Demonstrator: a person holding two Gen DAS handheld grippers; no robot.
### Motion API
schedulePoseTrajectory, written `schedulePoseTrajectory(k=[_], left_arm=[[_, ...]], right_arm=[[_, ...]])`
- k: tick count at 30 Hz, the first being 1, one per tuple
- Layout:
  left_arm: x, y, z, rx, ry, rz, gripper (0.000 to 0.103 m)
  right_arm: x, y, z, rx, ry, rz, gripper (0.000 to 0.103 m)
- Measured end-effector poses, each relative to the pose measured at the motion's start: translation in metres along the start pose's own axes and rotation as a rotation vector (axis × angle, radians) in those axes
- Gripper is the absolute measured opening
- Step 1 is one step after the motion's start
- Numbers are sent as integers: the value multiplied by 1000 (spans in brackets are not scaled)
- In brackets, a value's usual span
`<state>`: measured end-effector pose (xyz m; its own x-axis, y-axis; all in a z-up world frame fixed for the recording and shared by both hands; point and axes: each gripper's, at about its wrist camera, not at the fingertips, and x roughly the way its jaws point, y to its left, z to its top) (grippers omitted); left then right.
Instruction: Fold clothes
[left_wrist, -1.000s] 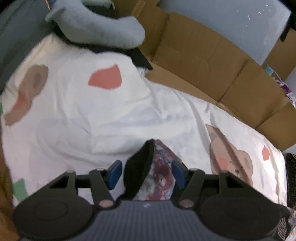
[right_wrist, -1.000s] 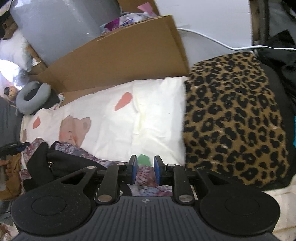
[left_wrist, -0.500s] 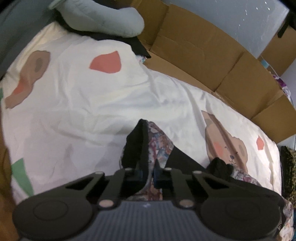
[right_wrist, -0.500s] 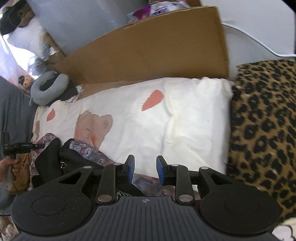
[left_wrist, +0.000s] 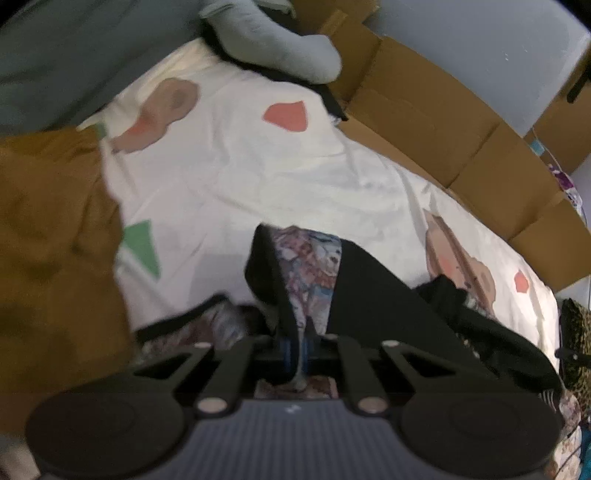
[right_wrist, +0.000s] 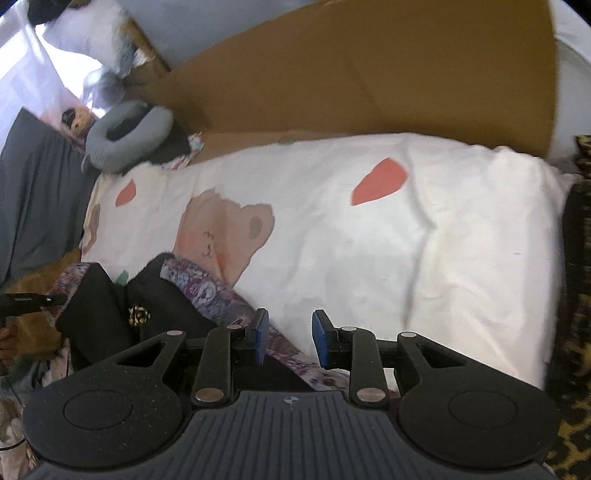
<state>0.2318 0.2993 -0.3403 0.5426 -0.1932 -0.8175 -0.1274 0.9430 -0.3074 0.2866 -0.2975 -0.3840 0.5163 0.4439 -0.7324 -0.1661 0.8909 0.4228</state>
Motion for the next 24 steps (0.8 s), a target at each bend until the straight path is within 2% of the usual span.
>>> schedulePoseTrajectory(k=[9,14,24], left_arm=[[-20,16,-36,-117,43,8,6],[-29,16,-49,-135,68,35,6],[-38,26,-78,-169,113,80,6]], right_arm=[[46,10,10,15,37,-48,27],[67,17,11,28,48,-60,27],[83,32,-4,-49,112,-47,28]])
